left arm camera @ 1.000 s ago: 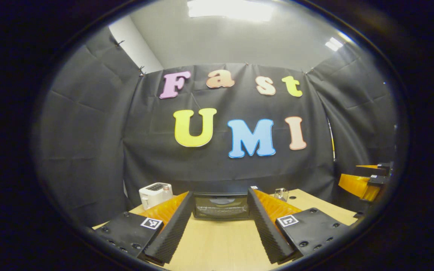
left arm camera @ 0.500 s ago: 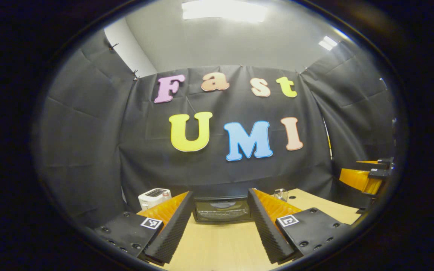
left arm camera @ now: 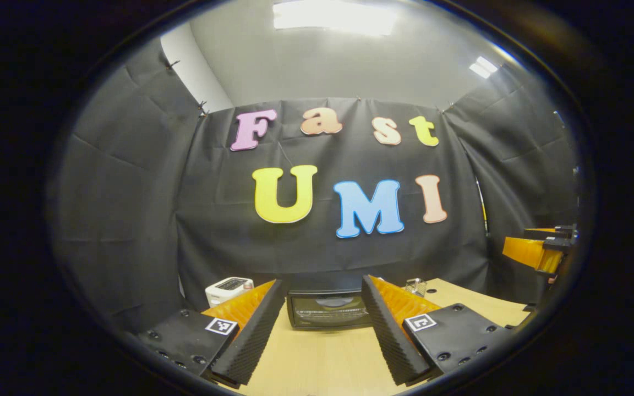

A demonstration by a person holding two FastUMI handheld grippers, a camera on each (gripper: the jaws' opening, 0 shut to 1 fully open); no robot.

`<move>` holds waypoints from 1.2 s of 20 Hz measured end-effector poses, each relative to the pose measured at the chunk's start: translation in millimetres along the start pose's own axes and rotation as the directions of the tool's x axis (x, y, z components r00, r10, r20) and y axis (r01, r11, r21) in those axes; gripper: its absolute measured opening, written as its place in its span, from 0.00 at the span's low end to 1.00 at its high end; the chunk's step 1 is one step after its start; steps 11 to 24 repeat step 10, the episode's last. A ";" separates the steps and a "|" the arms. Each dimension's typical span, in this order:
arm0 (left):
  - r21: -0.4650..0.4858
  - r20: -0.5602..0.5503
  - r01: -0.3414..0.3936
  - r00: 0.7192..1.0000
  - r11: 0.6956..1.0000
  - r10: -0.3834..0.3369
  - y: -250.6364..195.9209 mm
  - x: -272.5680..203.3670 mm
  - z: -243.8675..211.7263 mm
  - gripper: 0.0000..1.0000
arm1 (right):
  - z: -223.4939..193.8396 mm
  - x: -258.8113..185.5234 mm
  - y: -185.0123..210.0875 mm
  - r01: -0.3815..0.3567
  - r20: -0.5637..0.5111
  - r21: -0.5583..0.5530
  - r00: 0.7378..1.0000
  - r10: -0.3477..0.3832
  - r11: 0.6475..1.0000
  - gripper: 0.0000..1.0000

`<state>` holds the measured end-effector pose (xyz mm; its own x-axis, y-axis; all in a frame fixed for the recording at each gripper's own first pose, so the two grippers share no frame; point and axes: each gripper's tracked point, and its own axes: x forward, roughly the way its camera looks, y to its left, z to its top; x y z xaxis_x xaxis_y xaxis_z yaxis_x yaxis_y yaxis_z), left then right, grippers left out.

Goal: Open the electric oven with the left hand, put the food in, and close the electric oven.

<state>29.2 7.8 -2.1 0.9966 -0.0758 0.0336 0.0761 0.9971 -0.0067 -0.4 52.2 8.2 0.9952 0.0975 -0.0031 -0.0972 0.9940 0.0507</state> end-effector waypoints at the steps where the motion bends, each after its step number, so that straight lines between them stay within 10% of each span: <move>1: -0.003 0.003 -0.003 1.000 1.000 0.003 4.1 -0.1 -0.6 1.00 | 1.7 -0.2 2.0 0.000 0.006 -0.005 1.000 0.000 1.000 0.98; 24: -0.003 -0.002 -0.003 1.000 1.000 0.003 27.8 -1.0 -6.2 1.00 | 7.0 3.8 11.2 0.024 0.014 -0.014 1.000 -0.024 1.000 0.98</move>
